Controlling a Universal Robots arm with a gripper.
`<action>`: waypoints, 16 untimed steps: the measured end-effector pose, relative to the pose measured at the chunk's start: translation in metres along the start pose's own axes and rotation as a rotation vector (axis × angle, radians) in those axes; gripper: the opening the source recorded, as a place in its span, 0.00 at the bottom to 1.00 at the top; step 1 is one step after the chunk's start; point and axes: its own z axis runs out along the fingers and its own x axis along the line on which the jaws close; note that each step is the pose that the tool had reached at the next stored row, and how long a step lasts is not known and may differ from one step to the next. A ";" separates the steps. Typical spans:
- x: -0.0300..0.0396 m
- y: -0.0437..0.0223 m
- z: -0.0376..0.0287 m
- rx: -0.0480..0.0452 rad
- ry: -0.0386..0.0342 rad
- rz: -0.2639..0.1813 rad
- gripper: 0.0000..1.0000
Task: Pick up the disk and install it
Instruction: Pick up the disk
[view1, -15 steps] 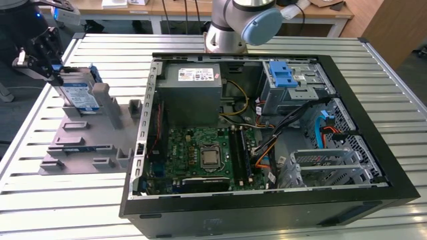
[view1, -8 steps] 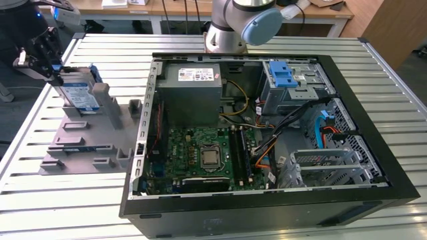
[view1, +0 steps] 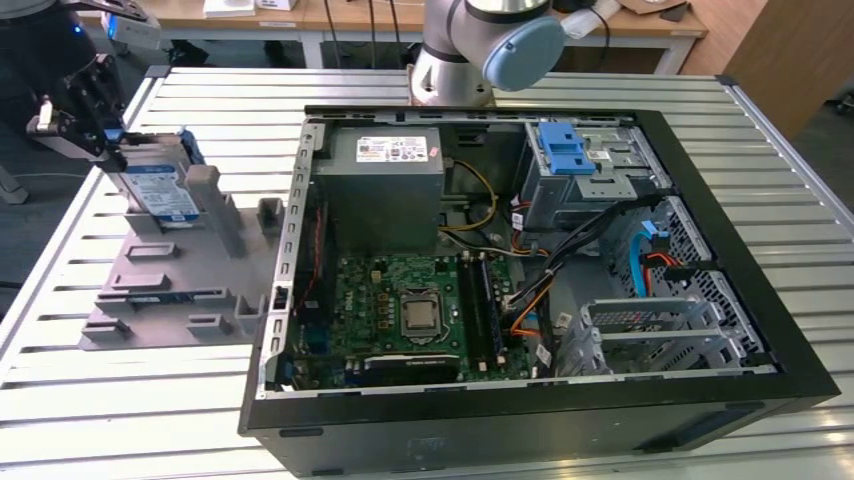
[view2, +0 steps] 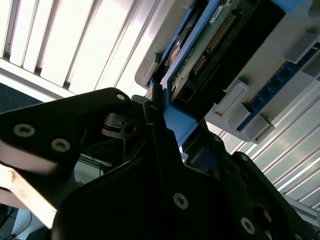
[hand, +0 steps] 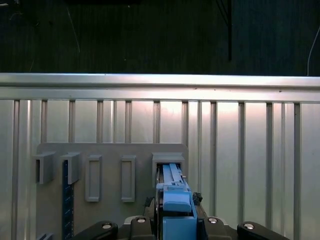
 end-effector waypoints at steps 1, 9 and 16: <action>0.0000 0.0000 0.0000 0.0000 0.0000 0.000 0.38; 0.0000 0.0000 0.0000 -0.0001 0.0001 -0.001 0.44; 0.0000 0.0000 0.0000 -0.0001 0.0001 -0.001 0.36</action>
